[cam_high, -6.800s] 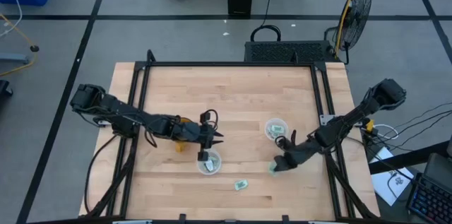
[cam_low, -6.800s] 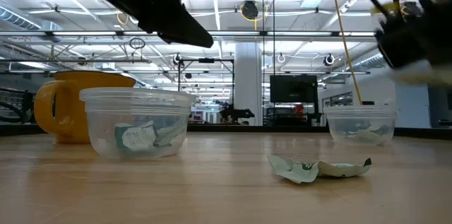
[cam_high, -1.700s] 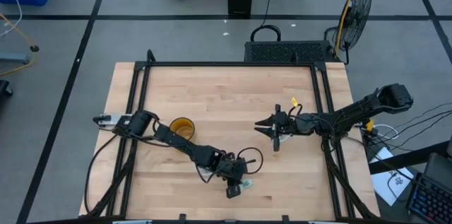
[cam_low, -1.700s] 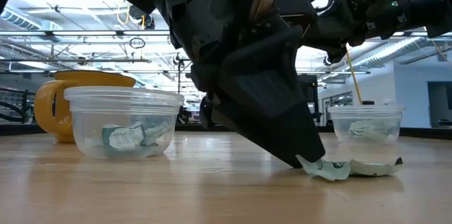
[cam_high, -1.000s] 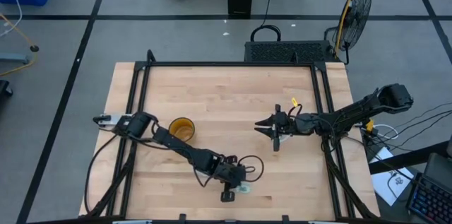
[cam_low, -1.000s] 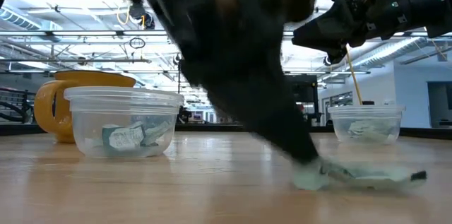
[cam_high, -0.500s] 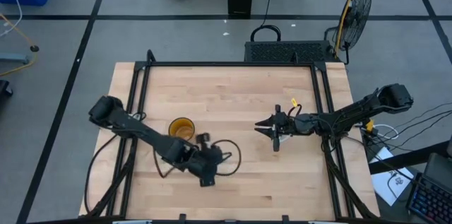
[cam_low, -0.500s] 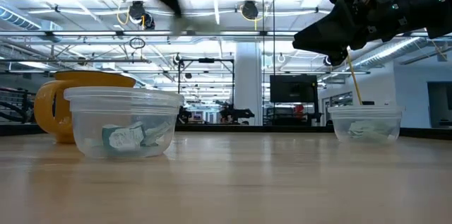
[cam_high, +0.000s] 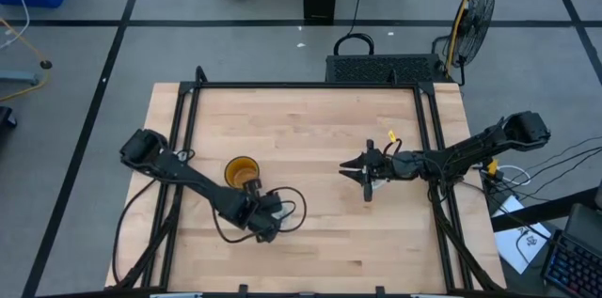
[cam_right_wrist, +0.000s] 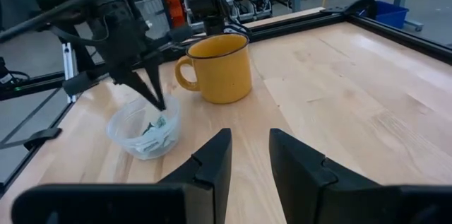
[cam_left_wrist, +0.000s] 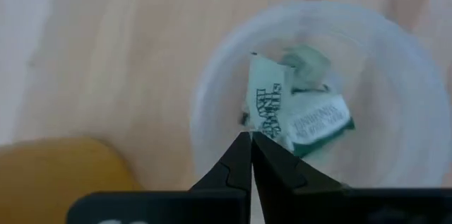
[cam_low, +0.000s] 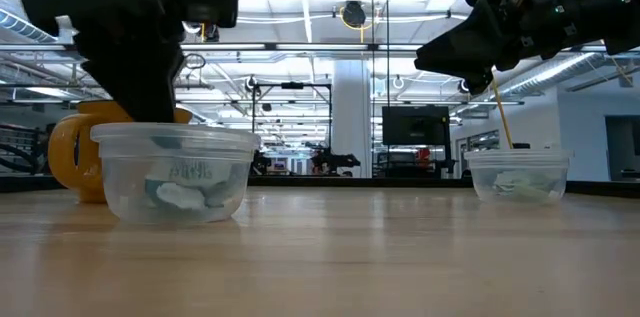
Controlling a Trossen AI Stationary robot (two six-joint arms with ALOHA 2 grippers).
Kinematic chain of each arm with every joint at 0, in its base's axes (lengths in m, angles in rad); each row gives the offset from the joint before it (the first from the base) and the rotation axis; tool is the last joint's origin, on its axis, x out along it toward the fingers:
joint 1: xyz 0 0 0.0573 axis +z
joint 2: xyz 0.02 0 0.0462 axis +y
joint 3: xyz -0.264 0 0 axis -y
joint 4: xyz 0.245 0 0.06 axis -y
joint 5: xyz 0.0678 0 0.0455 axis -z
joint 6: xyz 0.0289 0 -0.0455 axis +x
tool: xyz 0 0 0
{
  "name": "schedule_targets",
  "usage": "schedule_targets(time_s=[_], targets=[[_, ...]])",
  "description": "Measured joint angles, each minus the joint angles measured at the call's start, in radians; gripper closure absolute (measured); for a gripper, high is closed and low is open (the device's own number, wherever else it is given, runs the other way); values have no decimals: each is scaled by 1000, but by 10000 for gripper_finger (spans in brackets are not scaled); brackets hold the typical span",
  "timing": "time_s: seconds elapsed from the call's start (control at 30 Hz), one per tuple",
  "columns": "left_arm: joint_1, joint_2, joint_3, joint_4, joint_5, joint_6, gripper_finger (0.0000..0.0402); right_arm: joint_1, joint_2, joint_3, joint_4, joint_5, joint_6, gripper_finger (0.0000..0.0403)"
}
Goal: Pick and place Stevia / Truvia into bins
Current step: Put the white stevia packet into the left transparent container
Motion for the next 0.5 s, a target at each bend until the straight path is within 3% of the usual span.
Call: schedule_targets(time_s=[0.5], targets=[[-2, 0, -1, 53, -9, 61, 375, 0, 0, 0, -1, 0, -18, 314]])
